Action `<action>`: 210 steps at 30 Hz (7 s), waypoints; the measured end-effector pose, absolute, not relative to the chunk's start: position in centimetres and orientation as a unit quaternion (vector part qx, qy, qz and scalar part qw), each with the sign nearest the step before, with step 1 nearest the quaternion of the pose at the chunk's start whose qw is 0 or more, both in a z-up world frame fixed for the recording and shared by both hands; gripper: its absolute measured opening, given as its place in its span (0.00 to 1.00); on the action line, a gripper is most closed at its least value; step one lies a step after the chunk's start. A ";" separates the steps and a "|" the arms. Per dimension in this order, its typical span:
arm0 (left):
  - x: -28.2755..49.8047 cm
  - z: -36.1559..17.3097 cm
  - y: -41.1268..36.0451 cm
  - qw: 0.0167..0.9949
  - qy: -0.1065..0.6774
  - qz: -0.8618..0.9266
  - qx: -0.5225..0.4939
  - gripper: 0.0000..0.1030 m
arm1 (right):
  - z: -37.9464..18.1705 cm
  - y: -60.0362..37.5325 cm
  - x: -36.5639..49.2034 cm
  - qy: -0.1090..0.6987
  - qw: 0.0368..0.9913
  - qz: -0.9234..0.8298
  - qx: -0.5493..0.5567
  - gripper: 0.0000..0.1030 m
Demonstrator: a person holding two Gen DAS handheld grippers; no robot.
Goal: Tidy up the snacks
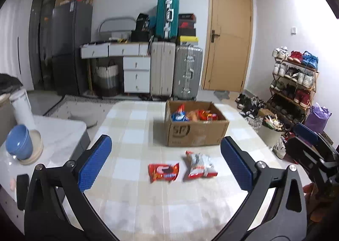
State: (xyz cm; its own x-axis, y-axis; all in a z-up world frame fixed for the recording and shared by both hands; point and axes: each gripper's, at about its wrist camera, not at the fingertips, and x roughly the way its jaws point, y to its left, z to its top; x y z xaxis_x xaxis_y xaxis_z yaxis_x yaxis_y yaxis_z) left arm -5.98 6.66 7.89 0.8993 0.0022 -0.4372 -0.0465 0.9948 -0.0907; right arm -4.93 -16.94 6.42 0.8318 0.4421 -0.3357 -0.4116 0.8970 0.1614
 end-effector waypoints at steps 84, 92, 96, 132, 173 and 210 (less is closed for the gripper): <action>2.2 -1.8 7.5 0.953 0.296 -0.044 -0.052 0.43 | -4.2 -13.6 6.3 0.322 0.894 0.301 0.083 0.51; -1.6 3.7 4.8 0.967 0.242 -0.078 -0.030 0.43 | 2.7 -17.0 1.0 0.252 0.917 0.297 0.080 0.50; -2.5 5.6 3.1 0.969 0.229 -0.096 -0.018 0.43 | 4.6 -17.9 -0.3 0.231 0.922 0.296 0.094 0.50; 31.7 2.9 2.4 0.937 0.328 -0.120 -0.013 0.43 | 5.3 -18.6 23.2 0.268 0.916 0.273 0.125 0.51; 36.8 -2.2 4.1 0.933 0.335 -0.114 -0.063 0.74 | -3.7 -15.3 33.9 0.386 0.891 0.228 0.074 0.51; 25.2 5.3 2.5 0.944 0.318 -0.087 -0.030 0.77 | 1.8 -15.6 26.9 0.334 0.920 0.204 0.025 0.53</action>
State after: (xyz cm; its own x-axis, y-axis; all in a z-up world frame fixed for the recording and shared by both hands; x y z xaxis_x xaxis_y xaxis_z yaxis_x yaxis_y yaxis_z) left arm 25.19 2.51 5.28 0.7826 -0.1838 -0.5947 0.1450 0.9830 -0.1129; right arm 26.91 -15.56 1.84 0.6935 0.3918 -0.6047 -0.3579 0.9157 0.1829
